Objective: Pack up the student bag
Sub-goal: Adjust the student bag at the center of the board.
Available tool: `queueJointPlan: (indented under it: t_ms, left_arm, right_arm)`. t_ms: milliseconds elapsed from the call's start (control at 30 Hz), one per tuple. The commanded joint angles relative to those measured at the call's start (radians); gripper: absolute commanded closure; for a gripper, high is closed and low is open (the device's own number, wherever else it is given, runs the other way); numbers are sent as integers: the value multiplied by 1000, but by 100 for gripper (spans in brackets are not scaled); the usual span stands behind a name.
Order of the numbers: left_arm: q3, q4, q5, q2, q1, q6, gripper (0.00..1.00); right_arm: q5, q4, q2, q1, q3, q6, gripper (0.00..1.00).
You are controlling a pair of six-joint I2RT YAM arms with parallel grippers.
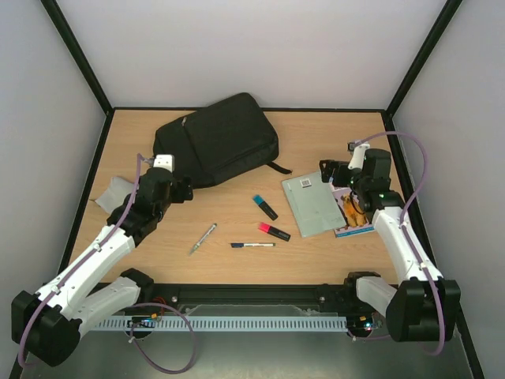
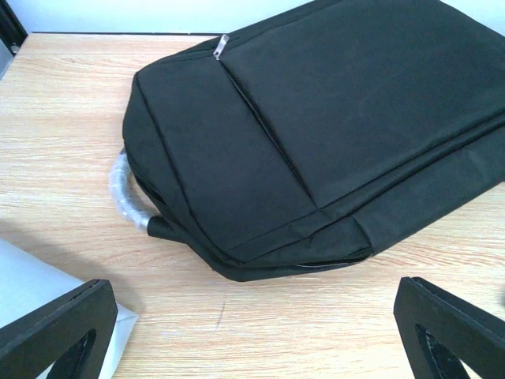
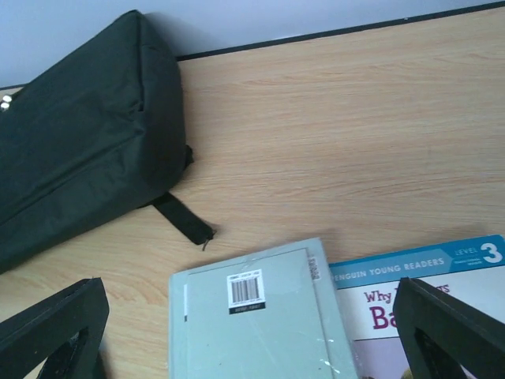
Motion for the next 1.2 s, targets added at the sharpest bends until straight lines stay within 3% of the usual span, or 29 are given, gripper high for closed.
queueJointPlan:
  t_ms: [0, 300, 600, 767, 967, 1167]
  left_arm:
    - [11, 28, 62, -9, 4, 11, 1]
    - [35, 48, 439, 117, -24, 59, 0]
    - [111, -3, 462, 330, -246, -18, 0]
    - [150, 74, 487, 431, -289, -102, 1]
    - [244, 83, 456, 527, -312, -172, 1]
    - [349, -15, 344, 549, -222, -160, 1]
  right_arm:
    - [96, -33, 34, -3, 53, 1, 1]
    - [-179, -361, 37, -3, 87, -504, 1]
    - [-145, -707, -46, -3, 136, -853, 0]
    - [-99, -697, 37, -3, 100, -802, 3]
    - [-201, -633, 204, -3, 163, -637, 9]
    - [-79, -523, 375, 35, 297, -509, 13]
